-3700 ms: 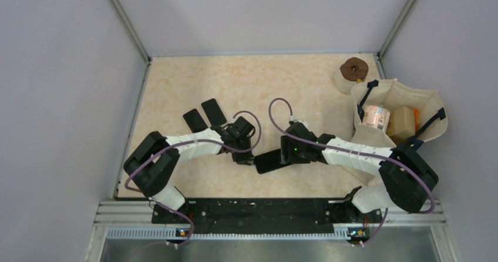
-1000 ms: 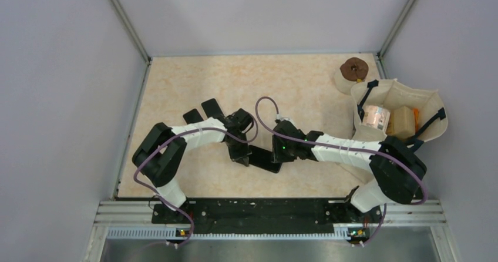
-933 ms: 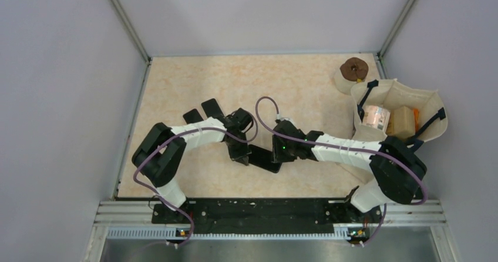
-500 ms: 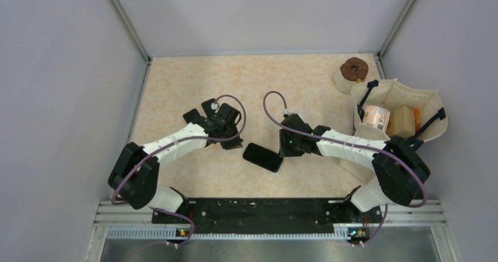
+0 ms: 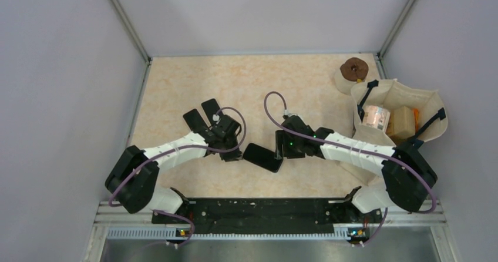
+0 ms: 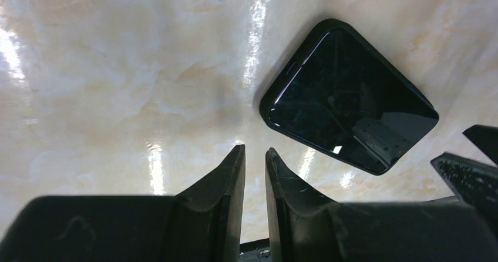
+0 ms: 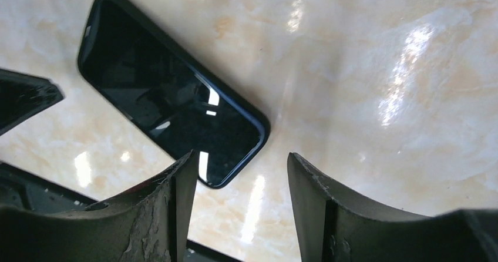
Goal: Put the phone into the phone case
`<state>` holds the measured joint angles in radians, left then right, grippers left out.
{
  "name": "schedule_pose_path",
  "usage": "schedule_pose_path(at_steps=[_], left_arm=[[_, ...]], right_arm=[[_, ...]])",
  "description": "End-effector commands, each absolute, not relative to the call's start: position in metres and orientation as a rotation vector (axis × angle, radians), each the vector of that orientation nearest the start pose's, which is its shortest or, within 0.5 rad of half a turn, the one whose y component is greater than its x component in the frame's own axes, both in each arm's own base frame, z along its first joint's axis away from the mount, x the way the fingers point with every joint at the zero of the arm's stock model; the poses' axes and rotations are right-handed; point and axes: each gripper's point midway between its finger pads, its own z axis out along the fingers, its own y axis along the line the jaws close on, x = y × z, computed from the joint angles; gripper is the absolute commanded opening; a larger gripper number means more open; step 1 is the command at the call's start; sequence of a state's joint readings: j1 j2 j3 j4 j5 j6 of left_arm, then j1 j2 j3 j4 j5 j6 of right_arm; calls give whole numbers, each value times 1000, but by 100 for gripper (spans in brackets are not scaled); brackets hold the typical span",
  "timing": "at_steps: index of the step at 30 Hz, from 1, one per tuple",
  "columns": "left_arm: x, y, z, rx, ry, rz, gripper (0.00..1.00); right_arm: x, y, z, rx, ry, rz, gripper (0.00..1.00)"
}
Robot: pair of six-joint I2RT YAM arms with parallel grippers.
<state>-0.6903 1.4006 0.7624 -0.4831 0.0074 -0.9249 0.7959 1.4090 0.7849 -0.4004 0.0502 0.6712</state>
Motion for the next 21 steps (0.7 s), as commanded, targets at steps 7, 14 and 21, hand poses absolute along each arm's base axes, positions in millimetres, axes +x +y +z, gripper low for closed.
schedule_pose_path(at_steps=[7,14,21], left_arm=[[205,-249,36,-299,2798,-622,20],[200,-260,29,-334,2801,-590,17],[208,-262,22,-380,2787,-570,16]], right_arm=[[210,243,60,-174,2574,462,54],[226,266,66,-266,2520,526,63],[223,287,54,-337,2522,643,75]])
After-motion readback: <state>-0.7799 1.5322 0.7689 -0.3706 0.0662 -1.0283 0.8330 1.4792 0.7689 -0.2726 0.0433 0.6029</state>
